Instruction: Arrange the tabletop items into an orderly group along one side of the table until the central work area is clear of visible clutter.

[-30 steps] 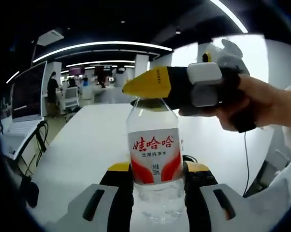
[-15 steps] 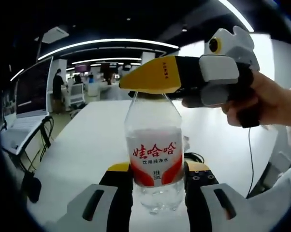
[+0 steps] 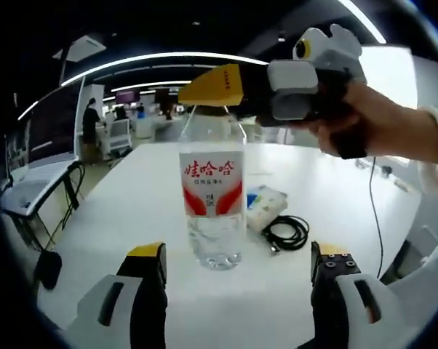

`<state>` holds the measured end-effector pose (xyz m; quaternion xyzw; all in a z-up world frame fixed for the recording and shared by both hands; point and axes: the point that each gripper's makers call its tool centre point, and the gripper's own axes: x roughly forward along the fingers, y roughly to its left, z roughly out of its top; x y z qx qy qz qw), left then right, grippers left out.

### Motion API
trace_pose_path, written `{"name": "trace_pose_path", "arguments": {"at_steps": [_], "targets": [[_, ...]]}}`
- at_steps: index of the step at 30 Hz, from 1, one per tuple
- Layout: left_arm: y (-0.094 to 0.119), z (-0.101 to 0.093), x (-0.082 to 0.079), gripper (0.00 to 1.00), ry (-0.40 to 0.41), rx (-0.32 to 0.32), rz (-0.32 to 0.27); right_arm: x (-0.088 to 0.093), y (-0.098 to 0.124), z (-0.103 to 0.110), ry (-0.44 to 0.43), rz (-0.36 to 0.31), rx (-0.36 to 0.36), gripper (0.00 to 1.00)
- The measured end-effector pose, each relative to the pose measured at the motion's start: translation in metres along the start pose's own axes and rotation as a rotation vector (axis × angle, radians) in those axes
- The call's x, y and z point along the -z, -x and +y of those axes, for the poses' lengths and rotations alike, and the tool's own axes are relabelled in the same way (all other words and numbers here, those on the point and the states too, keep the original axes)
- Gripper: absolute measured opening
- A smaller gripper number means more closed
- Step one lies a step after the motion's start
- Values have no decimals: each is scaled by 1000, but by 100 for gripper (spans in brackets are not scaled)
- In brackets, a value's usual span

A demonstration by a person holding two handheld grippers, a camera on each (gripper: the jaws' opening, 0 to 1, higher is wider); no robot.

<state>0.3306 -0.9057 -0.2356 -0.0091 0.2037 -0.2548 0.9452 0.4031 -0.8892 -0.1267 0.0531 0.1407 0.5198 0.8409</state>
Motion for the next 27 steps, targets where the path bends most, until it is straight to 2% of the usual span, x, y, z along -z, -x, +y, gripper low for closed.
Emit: {"name": "trace_pose_path", "arguments": {"at_steps": [5,11,18,27], "targets": [[7,9,7,78,27,-22,-5,6,-8,-16,46,18,7,20],[11,15,14,76,36,-53,-6,3,-20,-37,59,13,12,20],[12,11,14,76,49,-40,-23,-3,-38,-59,87,-20,14,21],[10,2,17,74,26,-12,-12,-1,-64,-92,99,-38,16,21]]}}
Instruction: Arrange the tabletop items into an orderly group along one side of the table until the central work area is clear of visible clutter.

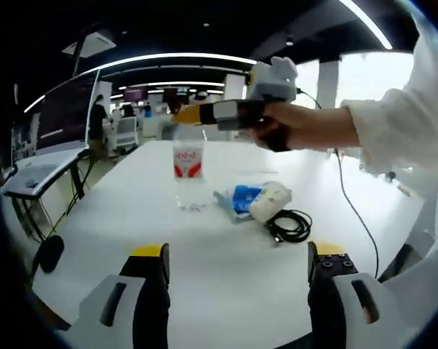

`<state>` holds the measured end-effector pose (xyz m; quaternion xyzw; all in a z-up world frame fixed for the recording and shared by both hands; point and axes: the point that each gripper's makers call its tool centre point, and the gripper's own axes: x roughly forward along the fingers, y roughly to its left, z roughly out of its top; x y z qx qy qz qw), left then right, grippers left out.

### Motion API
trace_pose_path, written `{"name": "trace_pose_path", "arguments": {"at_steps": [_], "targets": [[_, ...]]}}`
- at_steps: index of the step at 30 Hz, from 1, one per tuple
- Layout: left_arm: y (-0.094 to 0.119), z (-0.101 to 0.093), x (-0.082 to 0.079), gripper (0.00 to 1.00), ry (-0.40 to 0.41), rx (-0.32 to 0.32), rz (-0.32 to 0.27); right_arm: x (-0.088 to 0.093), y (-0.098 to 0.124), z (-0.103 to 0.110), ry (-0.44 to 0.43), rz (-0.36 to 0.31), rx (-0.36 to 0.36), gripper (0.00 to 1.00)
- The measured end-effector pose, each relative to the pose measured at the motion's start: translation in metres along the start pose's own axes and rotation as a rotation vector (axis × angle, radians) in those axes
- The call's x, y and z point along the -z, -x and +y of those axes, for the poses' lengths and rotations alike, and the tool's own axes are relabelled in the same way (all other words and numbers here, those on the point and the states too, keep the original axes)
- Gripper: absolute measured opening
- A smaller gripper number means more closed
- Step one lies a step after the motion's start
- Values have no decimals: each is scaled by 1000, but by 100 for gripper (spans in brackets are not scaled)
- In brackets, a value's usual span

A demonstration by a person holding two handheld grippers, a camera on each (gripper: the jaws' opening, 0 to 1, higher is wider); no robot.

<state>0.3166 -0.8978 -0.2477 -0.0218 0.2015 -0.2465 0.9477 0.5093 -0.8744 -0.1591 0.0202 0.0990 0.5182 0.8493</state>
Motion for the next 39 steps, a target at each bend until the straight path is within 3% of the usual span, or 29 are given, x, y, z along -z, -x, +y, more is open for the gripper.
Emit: {"name": "trace_pose_path", "arguments": {"at_steps": [10,18,39], "targets": [[-1,7,2,73,38,-15,5,10,-20,-32,3,-21,27,21],[-4,9,7,71,56,-14,19,34,-28,-52,-8,6,56,21],[-3,9,9,70,76,-13,30,39,-26,-45,33,-29,-2,21]]}}
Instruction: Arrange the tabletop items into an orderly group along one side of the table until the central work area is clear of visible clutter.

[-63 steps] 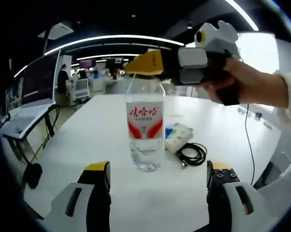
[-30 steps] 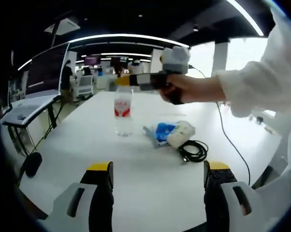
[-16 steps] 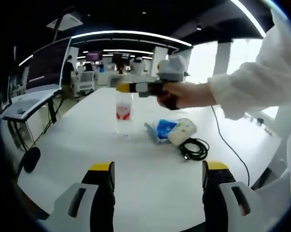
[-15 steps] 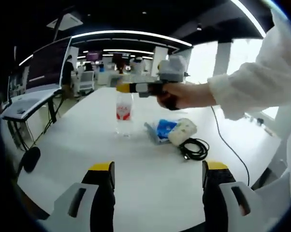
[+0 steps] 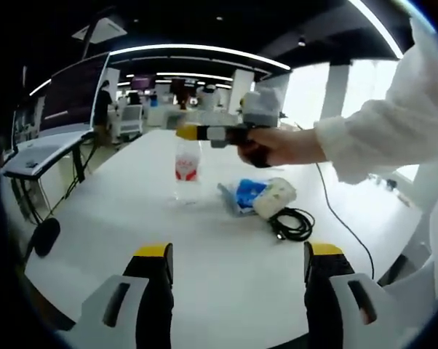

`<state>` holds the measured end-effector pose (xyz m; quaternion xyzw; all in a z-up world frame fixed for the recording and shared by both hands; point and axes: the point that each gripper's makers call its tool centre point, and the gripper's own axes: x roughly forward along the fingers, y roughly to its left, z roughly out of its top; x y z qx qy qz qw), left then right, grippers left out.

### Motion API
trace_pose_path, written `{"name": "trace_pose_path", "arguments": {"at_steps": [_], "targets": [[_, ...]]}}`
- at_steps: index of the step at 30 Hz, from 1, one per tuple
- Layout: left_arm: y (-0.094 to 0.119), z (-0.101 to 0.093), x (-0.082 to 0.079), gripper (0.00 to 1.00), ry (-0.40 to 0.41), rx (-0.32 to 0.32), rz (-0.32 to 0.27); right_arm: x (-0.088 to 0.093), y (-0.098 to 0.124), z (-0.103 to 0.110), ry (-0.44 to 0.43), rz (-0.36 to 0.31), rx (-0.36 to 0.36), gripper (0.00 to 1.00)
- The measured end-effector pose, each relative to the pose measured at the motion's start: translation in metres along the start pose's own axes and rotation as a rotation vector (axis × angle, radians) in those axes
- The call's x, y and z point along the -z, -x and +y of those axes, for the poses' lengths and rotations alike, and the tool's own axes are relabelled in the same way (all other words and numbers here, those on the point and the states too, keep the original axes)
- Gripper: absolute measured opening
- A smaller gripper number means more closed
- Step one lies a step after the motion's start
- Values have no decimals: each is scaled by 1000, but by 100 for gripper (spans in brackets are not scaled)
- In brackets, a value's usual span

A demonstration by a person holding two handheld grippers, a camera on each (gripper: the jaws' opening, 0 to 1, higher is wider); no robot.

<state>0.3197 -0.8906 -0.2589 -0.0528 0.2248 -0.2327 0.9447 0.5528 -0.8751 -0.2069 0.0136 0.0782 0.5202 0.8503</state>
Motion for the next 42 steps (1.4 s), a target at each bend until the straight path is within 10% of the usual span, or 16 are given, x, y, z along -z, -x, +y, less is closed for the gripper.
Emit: {"name": "trace_pose_path", "arguments": {"at_steps": [38,42], "targets": [[0,-3,3,72,-2,13,13,5,4,15,29,-4,-79,23],[0,-5,3,73,-10,18,14,19,7,12,-24,81,-39,56]]}}
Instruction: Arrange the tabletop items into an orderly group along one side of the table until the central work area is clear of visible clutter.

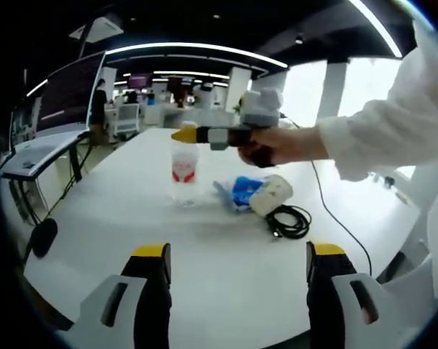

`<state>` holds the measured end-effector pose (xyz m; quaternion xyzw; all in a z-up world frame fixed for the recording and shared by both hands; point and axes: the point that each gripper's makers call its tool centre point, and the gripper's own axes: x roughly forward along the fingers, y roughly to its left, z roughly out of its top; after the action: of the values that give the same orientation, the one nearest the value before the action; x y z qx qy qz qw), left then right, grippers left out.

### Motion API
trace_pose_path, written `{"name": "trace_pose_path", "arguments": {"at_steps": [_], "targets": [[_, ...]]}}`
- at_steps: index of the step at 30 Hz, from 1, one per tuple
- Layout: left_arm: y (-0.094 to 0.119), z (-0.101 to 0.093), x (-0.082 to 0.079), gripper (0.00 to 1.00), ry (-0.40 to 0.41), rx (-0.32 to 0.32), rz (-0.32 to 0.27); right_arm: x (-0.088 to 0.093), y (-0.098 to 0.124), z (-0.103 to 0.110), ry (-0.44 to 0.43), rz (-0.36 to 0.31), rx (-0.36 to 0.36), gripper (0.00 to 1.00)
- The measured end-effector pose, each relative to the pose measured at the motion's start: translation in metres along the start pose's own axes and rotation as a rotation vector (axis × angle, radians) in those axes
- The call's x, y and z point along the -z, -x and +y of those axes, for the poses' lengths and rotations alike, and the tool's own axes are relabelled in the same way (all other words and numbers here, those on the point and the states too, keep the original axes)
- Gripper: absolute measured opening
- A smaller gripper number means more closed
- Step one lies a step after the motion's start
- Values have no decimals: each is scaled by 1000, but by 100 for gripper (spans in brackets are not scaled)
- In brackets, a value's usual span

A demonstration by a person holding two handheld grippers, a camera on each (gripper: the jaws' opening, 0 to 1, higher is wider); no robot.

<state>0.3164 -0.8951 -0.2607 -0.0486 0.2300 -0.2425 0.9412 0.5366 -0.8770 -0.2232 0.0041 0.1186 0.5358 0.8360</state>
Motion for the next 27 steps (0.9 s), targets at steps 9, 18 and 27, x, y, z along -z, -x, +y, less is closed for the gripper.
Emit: {"name": "trace_pose_path", "arguments": {"at_steps": [9,18,27], "targets": [[0,-5,0,74,-16,14,4,-25,33,-8,-39,-83,70,80],[0,-11,1,74,-36,36,8,-43,70,-15,-31,-108,128,78],[2,-13,0,74,-56,39,6,-50,92,-10,-22,-104,159,74]]}}
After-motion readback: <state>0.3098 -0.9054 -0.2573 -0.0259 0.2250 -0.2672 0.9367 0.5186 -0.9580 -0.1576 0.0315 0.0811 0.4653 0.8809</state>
